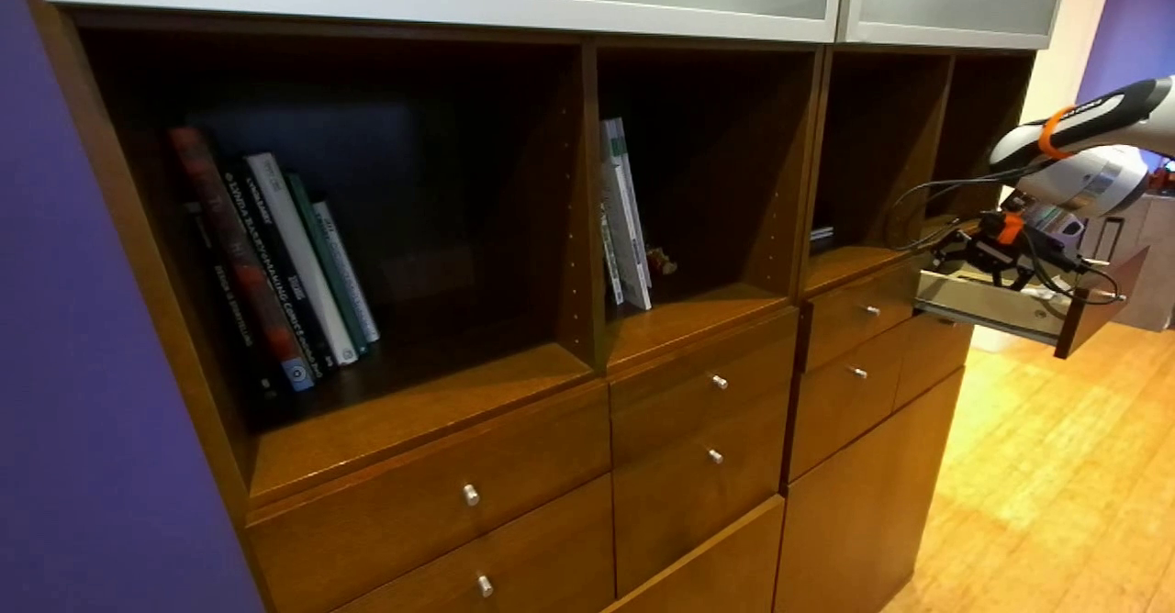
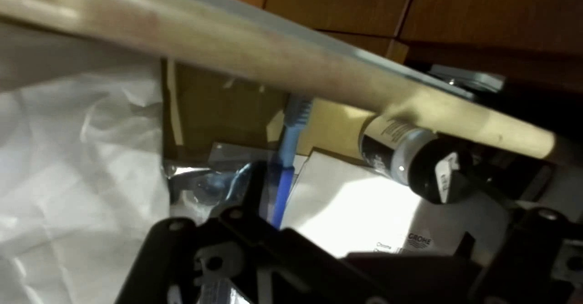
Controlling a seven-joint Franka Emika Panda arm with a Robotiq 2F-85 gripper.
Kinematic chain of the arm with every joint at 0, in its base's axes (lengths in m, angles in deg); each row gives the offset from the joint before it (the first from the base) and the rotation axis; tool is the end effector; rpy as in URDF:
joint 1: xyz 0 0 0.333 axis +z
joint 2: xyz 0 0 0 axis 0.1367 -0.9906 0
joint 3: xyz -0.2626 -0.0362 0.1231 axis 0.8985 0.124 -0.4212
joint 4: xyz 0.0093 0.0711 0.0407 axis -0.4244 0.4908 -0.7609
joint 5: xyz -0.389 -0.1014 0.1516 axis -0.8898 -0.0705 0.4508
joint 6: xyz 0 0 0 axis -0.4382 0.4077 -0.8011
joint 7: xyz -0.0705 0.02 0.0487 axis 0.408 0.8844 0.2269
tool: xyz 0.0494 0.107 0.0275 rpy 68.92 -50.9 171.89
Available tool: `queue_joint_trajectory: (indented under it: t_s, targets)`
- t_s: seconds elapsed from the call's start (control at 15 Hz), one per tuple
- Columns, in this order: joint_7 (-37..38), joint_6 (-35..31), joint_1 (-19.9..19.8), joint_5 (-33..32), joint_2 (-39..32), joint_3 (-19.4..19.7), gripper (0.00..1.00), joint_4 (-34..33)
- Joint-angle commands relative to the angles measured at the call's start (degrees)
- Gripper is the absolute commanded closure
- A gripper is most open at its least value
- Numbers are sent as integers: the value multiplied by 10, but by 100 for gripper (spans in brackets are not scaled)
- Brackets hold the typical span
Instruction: Pick up the bottle with a black lid from the open drawer and put it on the shelf right above the open drawer
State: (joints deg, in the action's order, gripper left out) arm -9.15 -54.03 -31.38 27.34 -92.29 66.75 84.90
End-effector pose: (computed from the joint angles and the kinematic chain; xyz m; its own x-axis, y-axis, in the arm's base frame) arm 0.6348 -0.3670 0.3516 0.5274 -0.8484 0.0452 -0.7544 -0.4922 -0.4344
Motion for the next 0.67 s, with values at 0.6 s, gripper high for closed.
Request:
queue_joint_trajectory:
  t_s: [0.6]
  targets:
    - [-13,10,5,-79,5,19,0,1]
